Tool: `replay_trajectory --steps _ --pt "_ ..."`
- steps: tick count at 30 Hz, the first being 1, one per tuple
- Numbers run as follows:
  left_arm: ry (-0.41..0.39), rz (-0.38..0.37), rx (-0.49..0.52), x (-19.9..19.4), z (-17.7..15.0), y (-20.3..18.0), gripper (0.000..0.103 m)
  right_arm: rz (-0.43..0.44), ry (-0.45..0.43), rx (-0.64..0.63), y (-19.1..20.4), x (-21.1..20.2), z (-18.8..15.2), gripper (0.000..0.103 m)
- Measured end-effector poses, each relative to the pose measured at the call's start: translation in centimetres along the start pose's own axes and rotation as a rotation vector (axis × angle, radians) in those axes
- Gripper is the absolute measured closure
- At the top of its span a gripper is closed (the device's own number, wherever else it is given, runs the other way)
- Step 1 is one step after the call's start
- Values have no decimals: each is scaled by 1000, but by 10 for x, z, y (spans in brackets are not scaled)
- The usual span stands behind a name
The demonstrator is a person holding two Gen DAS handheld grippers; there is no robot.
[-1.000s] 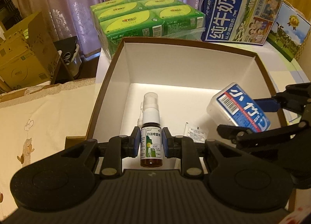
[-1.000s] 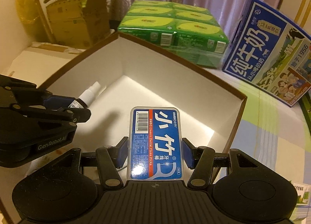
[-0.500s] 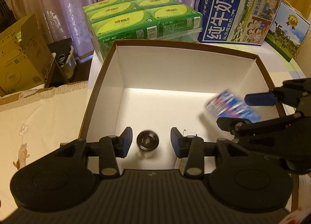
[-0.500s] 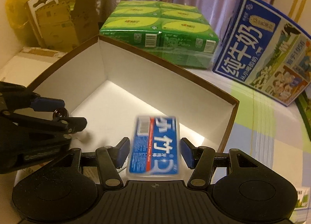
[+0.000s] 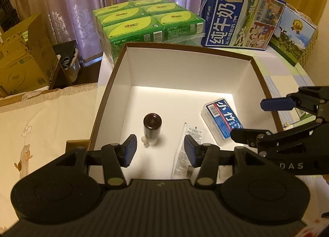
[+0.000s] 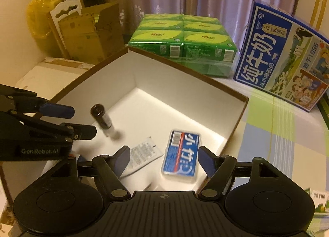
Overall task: Organize rigid objects
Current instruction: 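Open both tools to drop the spray bottle and toothpick case into the box, then move both open tools back over the items on the table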
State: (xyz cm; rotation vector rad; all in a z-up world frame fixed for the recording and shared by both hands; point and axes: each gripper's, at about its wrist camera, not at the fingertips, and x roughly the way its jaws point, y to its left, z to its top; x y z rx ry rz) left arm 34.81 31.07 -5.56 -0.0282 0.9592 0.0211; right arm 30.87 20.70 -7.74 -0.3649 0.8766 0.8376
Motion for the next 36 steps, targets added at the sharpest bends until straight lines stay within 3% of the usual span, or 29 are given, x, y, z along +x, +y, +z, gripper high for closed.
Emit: replay_trajectory --steps 9,22,36 --pt "-31 22 -16 -36 -14 -1 51 25 -21 18 10 -30 -17 33" --pt "-64 23 -55 -87 -45 -17 50 65 -59 32 22 -79 -42 32" --pt "-75 45 -78 -131 -92 -54 50 112 -72 62 14 -126 -89 32"
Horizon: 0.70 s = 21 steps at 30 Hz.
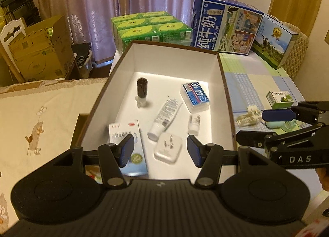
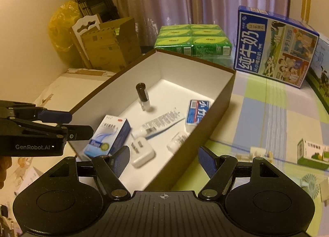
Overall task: Organize rigid objects
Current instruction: 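Move both open tools back over the items on the table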
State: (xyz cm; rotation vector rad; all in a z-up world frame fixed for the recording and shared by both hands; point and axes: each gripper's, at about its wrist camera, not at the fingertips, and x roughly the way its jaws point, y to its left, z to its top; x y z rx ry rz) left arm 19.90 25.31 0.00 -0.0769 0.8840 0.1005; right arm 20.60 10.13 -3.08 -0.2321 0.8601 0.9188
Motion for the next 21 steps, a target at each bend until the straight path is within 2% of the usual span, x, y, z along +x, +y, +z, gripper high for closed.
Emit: replay_trajectory --steps 12,21 --pt "12 9 -36 -29 -33 -54 50 55 19 16 -31 -45 -38 32" --pt "34 26 -50 -35 -49 -96 50 77 53 34 -66 -71 -64 32"
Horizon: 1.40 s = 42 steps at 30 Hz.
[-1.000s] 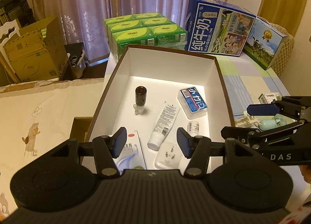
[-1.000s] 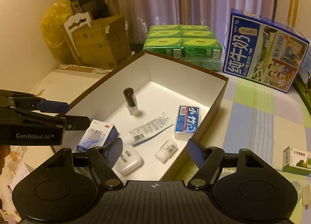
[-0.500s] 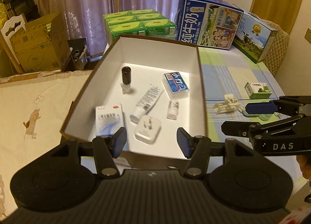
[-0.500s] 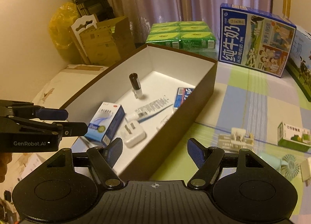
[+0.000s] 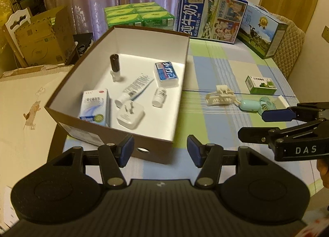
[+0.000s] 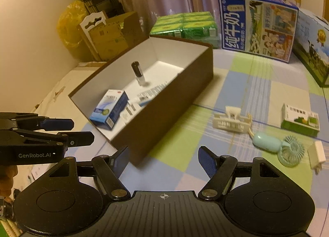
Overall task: Organize rigid objects
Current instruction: 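Move both open tools back over the items on the table, then lower the left tool onto the cream hair clip and close it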
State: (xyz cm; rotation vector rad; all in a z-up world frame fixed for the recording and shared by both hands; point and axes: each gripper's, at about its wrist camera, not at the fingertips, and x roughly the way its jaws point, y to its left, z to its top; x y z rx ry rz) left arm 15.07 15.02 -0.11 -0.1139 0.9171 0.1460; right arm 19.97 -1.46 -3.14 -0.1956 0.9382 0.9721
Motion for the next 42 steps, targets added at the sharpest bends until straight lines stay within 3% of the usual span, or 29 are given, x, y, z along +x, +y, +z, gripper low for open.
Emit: replay_trajectory --steps 12,19,34,42 --pt "44 -27 -26 11 -20 -50 50 8 43 23 -46 -21 -25 32" --pt "83 -70 -27 30 -32 -83 50 -45 42 93 -86 -31 -39 32" --pt "54 -133 109 74 -11 -137 51 -190 12 255 -170 -60 -65 32" --pt "29 -186 244 100 10 -149 50 -265 -14 308 -204 -66 -67 32"
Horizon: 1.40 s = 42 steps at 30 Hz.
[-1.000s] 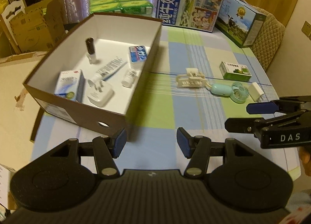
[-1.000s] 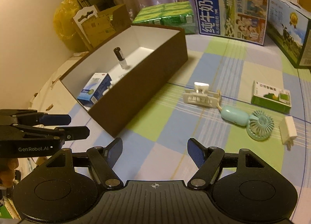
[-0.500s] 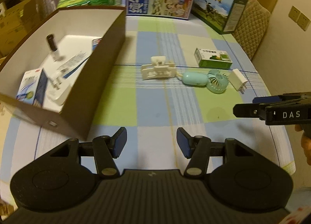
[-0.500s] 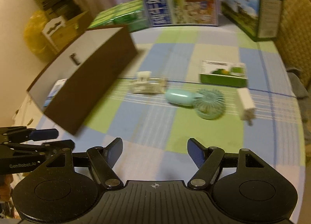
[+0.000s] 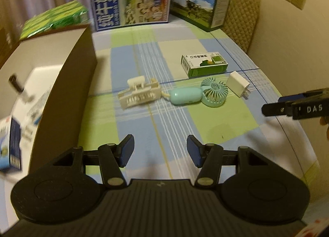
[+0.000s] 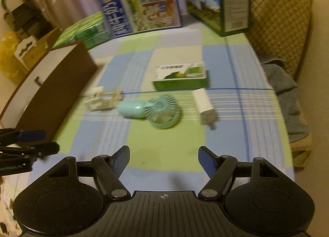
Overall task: Organize rigid objects
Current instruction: 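Lower the left tool onto the cream hair clip and close it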
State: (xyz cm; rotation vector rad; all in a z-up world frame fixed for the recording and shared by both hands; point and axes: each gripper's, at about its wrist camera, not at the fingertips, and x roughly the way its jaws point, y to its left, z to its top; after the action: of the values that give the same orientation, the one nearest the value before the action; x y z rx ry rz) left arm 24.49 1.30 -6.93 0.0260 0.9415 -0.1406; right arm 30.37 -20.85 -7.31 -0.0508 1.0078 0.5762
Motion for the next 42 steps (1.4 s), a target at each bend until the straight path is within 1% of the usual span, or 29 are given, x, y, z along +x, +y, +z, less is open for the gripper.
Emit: replay_trajectory --steps 6,16,24,26,28,31,34,37,40,42 --pt "-5 -3 99 25 28 8 50 -62 -4 50 -25 9 9 32" --pt "59 3 249 80 70 18 50 -119 19 94 -51 30 21 32" --pt "133 -19 371 121 85 20 50 -137 51 123 -63 44 26 32" --pt "153 -22 392 131 87 20 50 -137 56 130 -65 47 27 32" --pt "159 -13 402 138 88 21 47 -139 61 134 -67 49 28 32" --pt "170 -13 398 145 89 23 47 -141 66 140 -69 52 29 32" --pt "183 -31 378 146 87 23 47 -142 72 145 -70 54 29 32" --pt "198 -31 352 144 84 21 47 -140 78 145 -70 57 29 32" --pt "254 -29 245 143 81 24 49 -134 84 143 -70 60 30 32" --pt "278 -37 171 141 78 26 51 -128 86 138 -70 62 31 32"
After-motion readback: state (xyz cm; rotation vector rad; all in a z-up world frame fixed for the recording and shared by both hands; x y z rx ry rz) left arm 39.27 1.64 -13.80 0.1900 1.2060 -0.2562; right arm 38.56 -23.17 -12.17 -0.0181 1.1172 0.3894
